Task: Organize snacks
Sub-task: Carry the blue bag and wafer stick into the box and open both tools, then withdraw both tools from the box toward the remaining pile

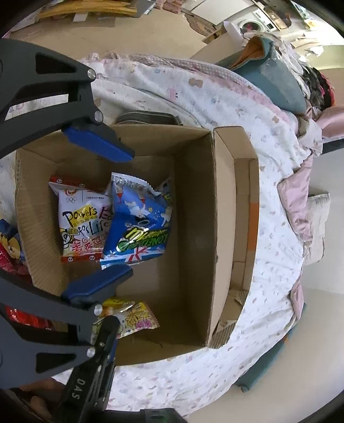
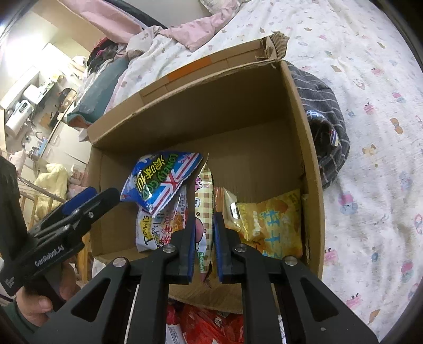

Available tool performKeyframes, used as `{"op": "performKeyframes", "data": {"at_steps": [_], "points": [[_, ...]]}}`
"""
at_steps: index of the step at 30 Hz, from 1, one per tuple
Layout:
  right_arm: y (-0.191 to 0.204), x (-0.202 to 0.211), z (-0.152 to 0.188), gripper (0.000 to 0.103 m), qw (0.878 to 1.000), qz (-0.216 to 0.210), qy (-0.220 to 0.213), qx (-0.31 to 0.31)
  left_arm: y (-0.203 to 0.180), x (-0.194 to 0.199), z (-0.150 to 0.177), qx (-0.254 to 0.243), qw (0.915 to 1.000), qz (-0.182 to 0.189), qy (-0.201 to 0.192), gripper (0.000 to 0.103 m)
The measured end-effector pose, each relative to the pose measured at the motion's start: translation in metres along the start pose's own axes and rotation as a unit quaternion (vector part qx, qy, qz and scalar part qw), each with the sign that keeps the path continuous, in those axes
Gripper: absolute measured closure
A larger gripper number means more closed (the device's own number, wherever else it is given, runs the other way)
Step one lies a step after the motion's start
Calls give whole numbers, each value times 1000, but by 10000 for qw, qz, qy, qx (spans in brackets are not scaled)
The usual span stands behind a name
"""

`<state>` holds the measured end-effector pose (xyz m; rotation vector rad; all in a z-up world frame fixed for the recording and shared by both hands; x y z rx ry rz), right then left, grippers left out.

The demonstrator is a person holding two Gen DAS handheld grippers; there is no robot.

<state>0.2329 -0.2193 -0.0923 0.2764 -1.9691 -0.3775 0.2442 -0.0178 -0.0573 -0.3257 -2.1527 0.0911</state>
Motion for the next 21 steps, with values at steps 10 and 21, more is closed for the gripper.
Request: {"op": "performKeyframes", "data": {"at_steps": [10, 21], "points": [[9, 17, -4, 75, 9992, -167, -357, 120, 2, 8, 0, 43, 9999, -13, -124, 26], [6, 30, -10, 22, 9973, -201, -699, 4, 2, 10, 2, 51, 9999, -31, -119, 26]]}}
Point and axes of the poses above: each gripper's, at about its wrist camera, not at the fingertips, and x roughly against the way its jaws point, y to its left, z to its underside, the point moved 1 cm from there along -x, roughly the way its jaws point, and after that the axes turned 10 degrees about z, right-handed, at the moved point
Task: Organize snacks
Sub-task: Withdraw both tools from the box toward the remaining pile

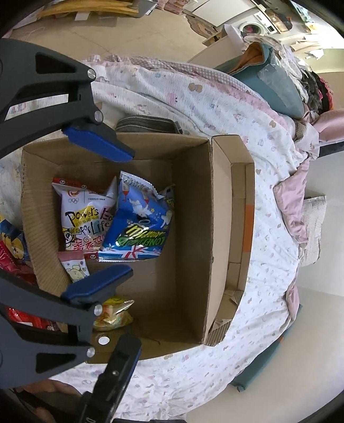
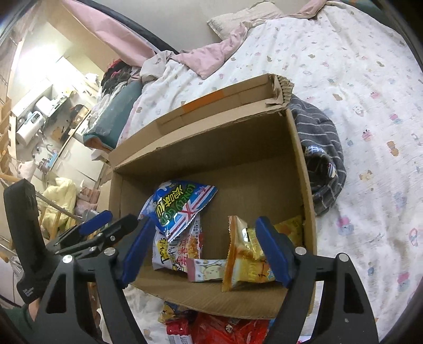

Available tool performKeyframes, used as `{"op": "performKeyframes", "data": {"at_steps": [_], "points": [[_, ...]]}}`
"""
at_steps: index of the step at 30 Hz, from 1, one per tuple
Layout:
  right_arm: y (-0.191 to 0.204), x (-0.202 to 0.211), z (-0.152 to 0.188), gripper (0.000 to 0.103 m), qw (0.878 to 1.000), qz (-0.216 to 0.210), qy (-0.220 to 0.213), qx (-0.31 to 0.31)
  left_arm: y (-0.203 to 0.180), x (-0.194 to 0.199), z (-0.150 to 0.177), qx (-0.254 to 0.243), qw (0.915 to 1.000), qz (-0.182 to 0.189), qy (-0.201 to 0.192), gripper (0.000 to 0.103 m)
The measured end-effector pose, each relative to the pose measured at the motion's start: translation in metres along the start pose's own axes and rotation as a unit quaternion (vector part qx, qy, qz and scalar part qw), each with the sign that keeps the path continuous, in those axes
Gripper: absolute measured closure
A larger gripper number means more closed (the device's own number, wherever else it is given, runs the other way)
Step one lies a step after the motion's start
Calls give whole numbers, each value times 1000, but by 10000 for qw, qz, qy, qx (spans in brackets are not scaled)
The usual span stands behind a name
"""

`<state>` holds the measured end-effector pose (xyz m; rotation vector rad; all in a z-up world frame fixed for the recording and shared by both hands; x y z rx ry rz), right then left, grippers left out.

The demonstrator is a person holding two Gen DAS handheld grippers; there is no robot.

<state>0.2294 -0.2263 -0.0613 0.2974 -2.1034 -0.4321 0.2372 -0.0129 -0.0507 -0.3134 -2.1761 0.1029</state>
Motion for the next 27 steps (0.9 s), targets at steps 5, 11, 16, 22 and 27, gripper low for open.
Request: {"op": "performKeyframes", "data": {"at_steps": [5, 11, 16, 22, 27], "points": [[0, 13, 2, 22, 9999, 56, -139, 30, -1, 13, 7, 83, 10000, 19, -42, 26], [7, 42, 16, 22, 9991, 143, -326, 218, -5, 38, 24, -1, 10000, 26, -76, 26], [14, 62, 29, 22, 9982, 168, -423, 401, -7, 56, 37, 2, 9999, -15, -140, 26], [8, 85, 48, 22, 9982, 192, -455, 341, -7, 75, 57, 72, 9999, 19, -129, 26], [1, 101, 62, 22, 9981, 269, -489, 268, -3, 87, 72, 269, 9996, 33, -126, 26]]}}
Point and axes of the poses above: each gripper's, at about its wrist camera, not at the fingertips, and x roughly against the way its jaws point, y to its left, z to its underside, the point moved 1 cm from there along -x, roughly the way its jaws point, and after that the axes turned 10 degrees about z, right-handed, at the moved point
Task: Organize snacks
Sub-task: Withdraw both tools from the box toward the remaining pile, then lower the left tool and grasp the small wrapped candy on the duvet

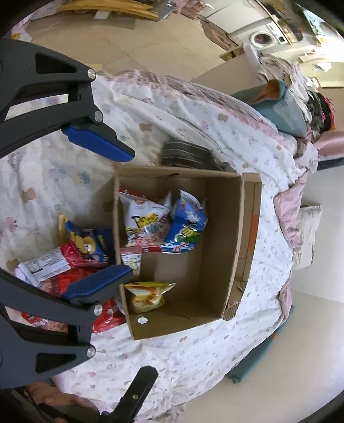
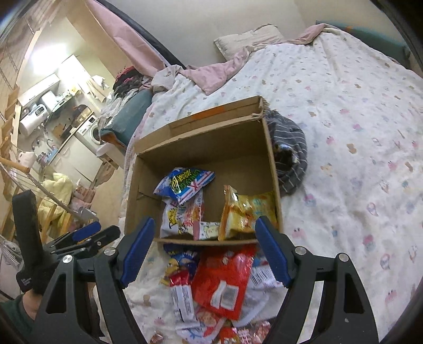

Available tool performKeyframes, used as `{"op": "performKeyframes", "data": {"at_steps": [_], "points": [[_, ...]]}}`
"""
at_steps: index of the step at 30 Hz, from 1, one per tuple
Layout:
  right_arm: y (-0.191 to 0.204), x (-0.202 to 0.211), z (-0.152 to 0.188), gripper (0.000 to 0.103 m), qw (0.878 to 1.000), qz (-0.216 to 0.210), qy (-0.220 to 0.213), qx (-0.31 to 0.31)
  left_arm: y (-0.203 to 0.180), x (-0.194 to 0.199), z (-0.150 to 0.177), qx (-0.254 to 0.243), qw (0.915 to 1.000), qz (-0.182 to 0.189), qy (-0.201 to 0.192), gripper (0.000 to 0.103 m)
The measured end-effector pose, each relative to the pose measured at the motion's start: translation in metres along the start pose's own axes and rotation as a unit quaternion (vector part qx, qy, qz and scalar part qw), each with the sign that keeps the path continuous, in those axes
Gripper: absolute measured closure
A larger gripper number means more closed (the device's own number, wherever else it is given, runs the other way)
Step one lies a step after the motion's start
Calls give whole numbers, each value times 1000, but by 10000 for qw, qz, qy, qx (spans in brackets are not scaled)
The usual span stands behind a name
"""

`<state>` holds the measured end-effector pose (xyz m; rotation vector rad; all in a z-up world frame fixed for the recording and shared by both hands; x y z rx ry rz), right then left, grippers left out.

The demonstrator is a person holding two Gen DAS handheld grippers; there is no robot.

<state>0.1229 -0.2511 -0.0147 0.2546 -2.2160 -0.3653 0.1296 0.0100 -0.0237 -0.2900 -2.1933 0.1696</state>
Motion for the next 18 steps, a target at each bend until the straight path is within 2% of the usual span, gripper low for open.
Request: {"op": "performKeyframes", "data": {"at_steps": [8, 18], "points": [[-14, 18, 23, 22, 9995, 25, 98, -304, 6, 12, 28, 89, 9999, -75, 121, 26], [-25, 28, 48, 22, 9993, 270, 195, -177, 4, 11, 59, 196, 9990, 3, 412, 26]]}}
Point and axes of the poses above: each gripper's, at about its wrist camera, not at the fingertips, and x roughly against the way its jaws point, y to its left, z to its underside, the point moved 1 cm from there along -x, roughly the way its jaws point, and after that the axes turned 10 degrees about z, right-handed, at the moved point
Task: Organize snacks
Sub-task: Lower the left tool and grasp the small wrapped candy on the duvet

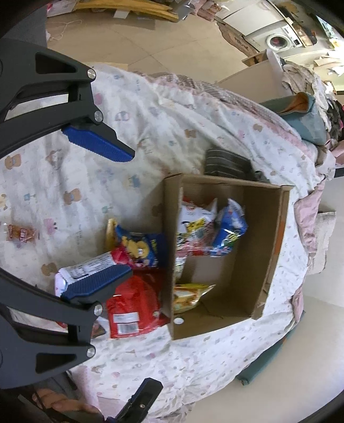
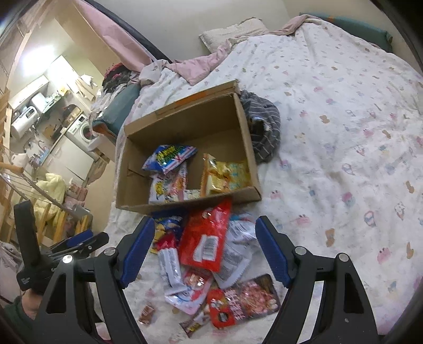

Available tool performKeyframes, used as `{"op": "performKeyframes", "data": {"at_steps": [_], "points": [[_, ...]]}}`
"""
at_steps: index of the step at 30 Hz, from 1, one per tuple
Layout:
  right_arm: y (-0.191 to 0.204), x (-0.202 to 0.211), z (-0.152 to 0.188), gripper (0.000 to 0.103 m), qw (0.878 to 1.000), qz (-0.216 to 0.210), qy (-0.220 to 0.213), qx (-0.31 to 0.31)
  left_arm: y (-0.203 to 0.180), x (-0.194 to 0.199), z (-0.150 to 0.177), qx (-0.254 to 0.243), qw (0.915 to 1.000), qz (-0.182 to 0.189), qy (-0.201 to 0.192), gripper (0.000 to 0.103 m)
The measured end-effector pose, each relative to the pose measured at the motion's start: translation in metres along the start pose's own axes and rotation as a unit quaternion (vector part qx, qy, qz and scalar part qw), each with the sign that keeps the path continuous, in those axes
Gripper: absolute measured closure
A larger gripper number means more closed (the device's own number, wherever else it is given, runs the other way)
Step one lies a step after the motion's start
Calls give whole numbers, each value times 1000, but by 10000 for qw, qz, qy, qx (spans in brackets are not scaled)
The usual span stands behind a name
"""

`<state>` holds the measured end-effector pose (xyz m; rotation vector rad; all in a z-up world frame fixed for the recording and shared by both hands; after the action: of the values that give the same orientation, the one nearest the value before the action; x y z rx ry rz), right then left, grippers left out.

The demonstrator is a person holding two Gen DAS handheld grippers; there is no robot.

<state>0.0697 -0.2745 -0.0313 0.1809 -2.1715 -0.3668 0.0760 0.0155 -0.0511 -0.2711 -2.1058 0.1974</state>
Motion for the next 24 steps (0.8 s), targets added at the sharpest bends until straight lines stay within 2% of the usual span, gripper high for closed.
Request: {"op": "performKeyframes", "data": {"at_steps": [6, 10, 14, 19, 22, 24], "points": [[-23, 4, 9, 22, 9996, 118, 108, -218, 8, -16, 11, 178, 9991, -46, 384, 26], [-31, 4, 8, 22, 9991, 93, 123, -400, 22, -33, 22, 465, 9948, -78, 898, 26], [-28, 0, 8, 22, 9989, 86, 192, -411, 26, -55, 43, 526, 9862, -76, 1565, 26], [-20, -3, 9, 22, 9993, 136, 236, -273, 8, -70, 77, 385, 9686, 436, 2418, 26], [-18, -5, 10, 22, 9993, 180, 257, -208, -6, -71, 95, 120, 9627, 495, 2656, 28], [-18, -7, 10, 22, 9992, 207, 280, -203, -11, -73, 104, 38, 9587, 540, 2792, 36]]}}
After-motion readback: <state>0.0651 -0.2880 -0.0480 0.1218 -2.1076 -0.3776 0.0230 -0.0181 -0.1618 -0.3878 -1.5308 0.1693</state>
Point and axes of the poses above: each gripper's, at about its wrist camera, not at the fingertips, and x roughly against the way its jaws point, y to its left, z to its underside, the point moved 1 cm from there along -x, roughly the way its jaws point, and after that the axes turned 10 degrees about z, right-handed, at the moved point
